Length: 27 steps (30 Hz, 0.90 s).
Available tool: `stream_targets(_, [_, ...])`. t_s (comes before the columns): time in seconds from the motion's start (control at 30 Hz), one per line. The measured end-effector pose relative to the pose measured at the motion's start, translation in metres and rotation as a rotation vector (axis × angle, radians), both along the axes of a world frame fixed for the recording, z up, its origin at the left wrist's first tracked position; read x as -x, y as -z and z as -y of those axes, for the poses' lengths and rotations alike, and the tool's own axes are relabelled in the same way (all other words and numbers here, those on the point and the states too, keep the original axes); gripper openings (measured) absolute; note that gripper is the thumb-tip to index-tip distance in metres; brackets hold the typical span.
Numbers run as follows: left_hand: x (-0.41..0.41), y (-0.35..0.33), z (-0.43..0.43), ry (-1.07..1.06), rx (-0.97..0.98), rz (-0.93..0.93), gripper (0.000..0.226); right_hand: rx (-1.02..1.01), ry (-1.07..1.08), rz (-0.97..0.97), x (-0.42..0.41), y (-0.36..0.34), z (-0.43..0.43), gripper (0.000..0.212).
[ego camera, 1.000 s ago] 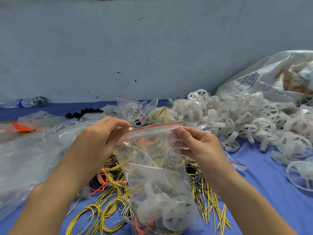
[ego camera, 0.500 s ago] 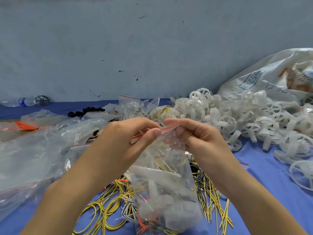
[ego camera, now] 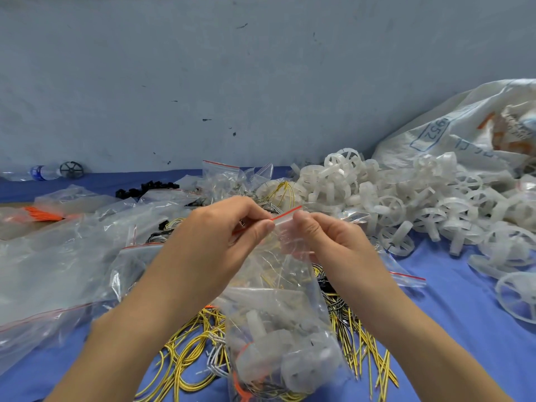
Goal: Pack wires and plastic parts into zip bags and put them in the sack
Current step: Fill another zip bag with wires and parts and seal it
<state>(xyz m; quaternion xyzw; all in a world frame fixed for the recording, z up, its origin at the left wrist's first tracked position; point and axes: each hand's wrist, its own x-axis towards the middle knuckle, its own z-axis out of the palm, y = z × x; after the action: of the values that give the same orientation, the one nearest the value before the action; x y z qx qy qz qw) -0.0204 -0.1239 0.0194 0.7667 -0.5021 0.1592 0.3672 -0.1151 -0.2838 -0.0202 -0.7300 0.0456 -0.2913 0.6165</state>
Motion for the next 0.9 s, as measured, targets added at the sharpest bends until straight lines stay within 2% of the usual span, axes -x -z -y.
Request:
stream_targets(0.1, [0.0009, -0.0001, -0.0004, 0.019, -0.008, -0.043, 0.012, 0.043, 0.011, 0.036, 0.0001, 0.0022, -0.0009, 0.025])
stream_targets(0.17, [0.0001, -0.0006, -0.0004, 0.058, -0.009, -0.148, 0.003, 0.049, 0.013, 0.059, 0.0004, 0.0031, -0.0013, 0.022])
stream_targets(0.3, [-0.0008, -0.0002, -0.0015, 0.122, -0.051, -0.357, 0.013, 0.103, 0.025, 0.067, -0.0004, 0.0034, -0.0045, 0.018])
stream_targets(0.43, [-0.0016, -0.0001, -0.0015, 0.148, -0.079, -0.468, 0.012, 0.169, 0.055, 0.064, -0.0001, 0.0034, -0.0062, 0.025])
stream_targets(0.63, [-0.0027, 0.0002, -0.0023, 0.12, -0.093, -0.477, 0.036, 0.204, 0.072, 0.058, 0.0014, 0.0056, -0.0078, 0.035])
stream_targets(0.8, [-0.0037, -0.0005, -0.002, 0.1, -0.112, -0.475, 0.029, 0.213, 0.066, 0.06, 0.0011, 0.0063, -0.0072, 0.04])
stream_targets(0.9, [-0.0033, 0.0004, -0.0009, 0.079, -0.111, -0.431, 0.027, 0.187, 0.052, 0.07, 0.0011, 0.0063, -0.0079, 0.034])
